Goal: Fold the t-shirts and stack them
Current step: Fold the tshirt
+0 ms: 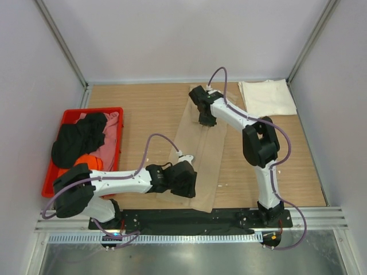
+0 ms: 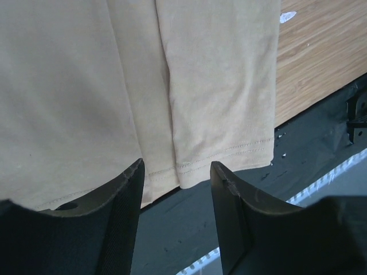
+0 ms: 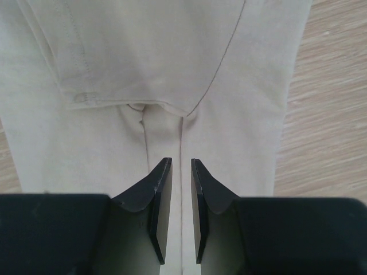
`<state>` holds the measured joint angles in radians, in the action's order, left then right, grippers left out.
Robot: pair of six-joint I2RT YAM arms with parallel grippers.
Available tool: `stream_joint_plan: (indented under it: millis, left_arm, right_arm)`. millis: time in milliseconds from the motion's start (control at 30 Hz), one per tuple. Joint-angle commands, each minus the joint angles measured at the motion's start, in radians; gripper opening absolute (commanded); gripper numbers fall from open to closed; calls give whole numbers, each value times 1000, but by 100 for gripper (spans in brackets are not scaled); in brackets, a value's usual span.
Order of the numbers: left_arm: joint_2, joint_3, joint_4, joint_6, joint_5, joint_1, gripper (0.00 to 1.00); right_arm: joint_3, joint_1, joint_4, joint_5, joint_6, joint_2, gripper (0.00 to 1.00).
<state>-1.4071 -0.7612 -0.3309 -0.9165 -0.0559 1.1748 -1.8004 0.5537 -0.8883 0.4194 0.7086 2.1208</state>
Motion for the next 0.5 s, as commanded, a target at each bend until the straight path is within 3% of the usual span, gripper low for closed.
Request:
stream_joint_plan:
  millis: [0, 467]
  left_arm:
    - [-19, -47, 50, -33, -91, 26, 51]
    - [-72, -39, 55, -87, -104, 85, 46]
  right_arm:
    - [-74, -6, -28, 15, -23, 36, 25]
    - [-65, -9, -32, 16, 14, 102, 25]
